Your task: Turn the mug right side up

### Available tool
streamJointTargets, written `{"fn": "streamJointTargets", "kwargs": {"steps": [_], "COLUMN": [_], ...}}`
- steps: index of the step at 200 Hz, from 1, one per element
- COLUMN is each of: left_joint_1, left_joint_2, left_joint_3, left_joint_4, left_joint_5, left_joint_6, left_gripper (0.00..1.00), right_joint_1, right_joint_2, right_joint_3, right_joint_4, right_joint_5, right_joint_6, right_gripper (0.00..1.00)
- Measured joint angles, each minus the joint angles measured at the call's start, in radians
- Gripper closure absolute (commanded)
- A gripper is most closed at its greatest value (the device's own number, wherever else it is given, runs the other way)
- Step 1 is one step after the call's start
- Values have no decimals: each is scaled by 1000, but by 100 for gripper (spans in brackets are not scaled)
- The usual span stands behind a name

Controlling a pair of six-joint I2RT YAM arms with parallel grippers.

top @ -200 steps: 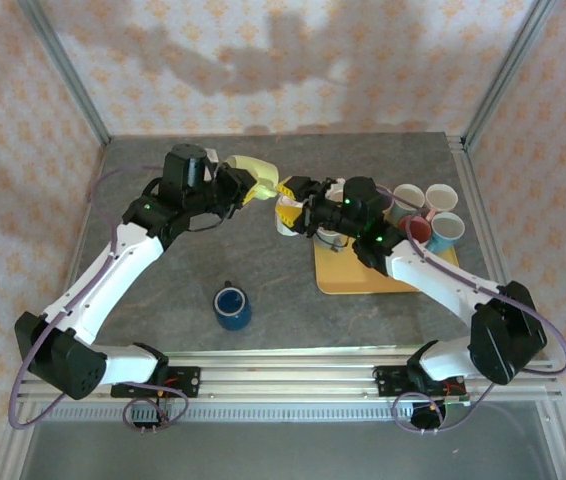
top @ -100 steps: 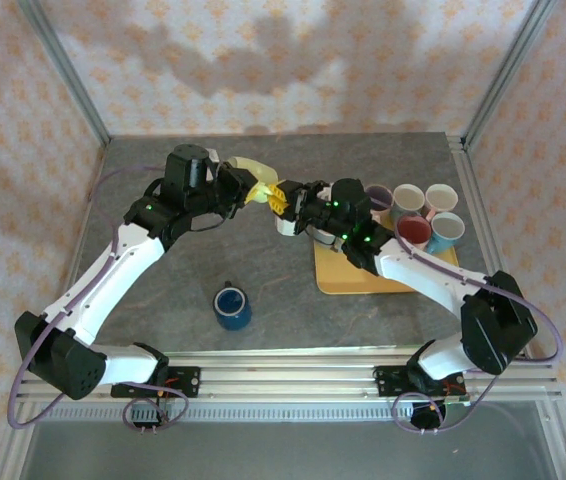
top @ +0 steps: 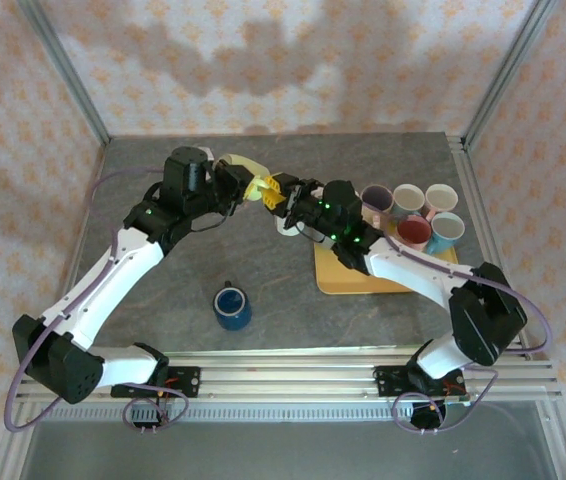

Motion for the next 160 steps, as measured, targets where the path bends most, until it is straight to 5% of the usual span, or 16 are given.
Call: {"fn": "streamJointTargets", "kwargs": {"steps": [26,77,108,160], "left_joint_1": [-16,-17,-19,-26], "left_joint_2": [-8,-19,-38,-56], "left_joint_3": [-24,-49,-60,-60], "left_joint_4": [19,71,89,33], "left_joint_5": [-2,-18,-19,-9], "left_joint_6": [-13,-31,-38,-6], "left_gripper": [100,100,100,65], "right_joint_1": [18,24,32,32], "right_joint_2": [30,46,46,62], "right_joint_3": [0,0,-2,31], "right_joint_4": [40,111,143,87], "right_joint_5": [37,98,117,95], "right_joint_6": [1,1,1,-22], "right_gripper": [67,100,100,100]}}
